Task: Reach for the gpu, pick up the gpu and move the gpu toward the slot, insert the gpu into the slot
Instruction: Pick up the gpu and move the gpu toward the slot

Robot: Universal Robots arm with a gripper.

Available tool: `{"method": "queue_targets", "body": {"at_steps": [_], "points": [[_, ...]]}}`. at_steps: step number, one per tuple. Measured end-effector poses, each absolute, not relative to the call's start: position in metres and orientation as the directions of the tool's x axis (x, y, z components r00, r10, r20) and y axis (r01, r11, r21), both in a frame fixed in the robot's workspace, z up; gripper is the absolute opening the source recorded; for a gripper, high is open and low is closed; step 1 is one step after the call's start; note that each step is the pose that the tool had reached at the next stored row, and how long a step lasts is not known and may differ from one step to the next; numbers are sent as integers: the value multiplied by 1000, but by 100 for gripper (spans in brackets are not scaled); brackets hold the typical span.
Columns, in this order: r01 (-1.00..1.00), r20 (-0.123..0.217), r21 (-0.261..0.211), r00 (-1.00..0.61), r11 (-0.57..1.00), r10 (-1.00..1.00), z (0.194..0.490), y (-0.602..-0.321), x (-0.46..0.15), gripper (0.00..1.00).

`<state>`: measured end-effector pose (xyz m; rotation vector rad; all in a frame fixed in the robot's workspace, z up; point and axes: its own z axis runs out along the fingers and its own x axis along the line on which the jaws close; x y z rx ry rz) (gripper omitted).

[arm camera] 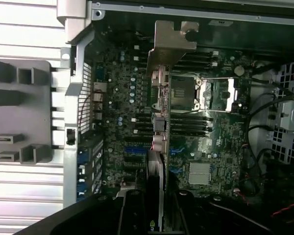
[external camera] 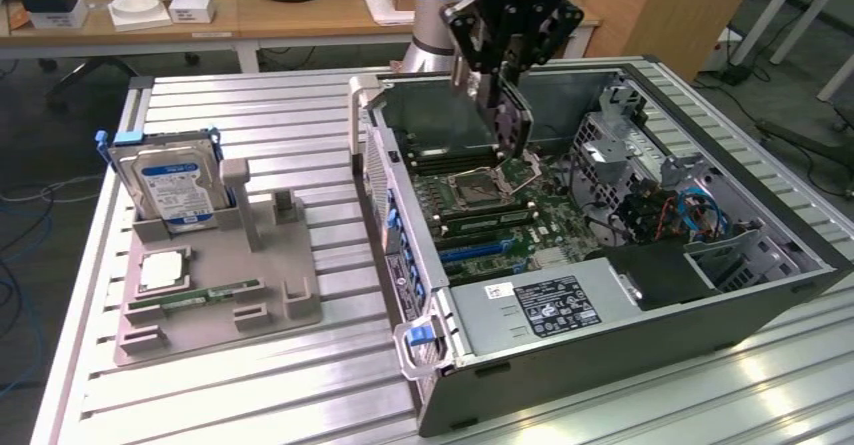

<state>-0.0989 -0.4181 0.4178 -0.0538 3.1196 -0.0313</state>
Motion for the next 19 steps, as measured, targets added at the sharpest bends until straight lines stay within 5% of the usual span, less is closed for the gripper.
{"method": "queue_targets", "body": {"at_steps": [19], "points": [[-34, -22, -2, -999, 999, -34, 417, -418, -12, 26]]}}
